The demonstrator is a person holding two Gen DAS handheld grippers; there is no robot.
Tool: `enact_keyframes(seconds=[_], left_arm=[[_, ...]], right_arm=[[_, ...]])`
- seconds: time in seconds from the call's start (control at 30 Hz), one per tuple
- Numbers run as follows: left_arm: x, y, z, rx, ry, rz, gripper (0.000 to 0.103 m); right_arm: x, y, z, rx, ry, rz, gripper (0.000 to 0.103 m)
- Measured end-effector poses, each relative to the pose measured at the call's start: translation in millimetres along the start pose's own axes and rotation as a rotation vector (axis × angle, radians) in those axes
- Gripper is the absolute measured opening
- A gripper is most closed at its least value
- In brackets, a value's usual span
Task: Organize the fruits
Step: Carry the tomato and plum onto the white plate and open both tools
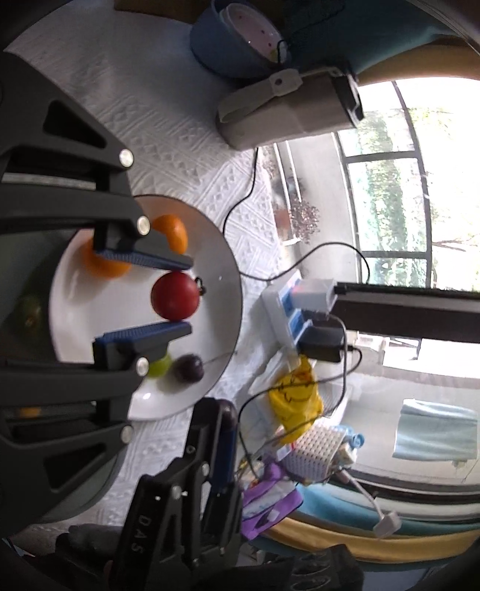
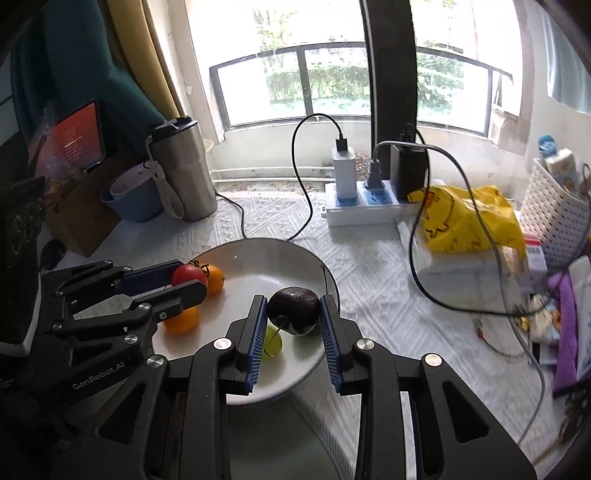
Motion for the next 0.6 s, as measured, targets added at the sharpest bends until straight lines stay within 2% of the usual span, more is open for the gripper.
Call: enact_keyframes(seconds=[0.3, 0.6], left_arm=[[-12, 25, -33, -0.052, -0.010, -0.036, 0.029], [-23, 23, -50, -0.095, -0.025, -0.010, 0.030]], right_arm=[[3, 24, -33, -0.019, 0.023, -0.017, 0.031], [5, 27, -58, -0.052, 0.036, -0.020, 0.031]])
Point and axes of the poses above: each gripper's, at about its wrist camera, not at the fingertips, and z roughly against the way its jaws point, x to its right, y to its top, the point moved 2 cm from there along -z, roughly the way its jaws point, and after that the axes turned 11 degrees about -x, right-handed, at the moved point
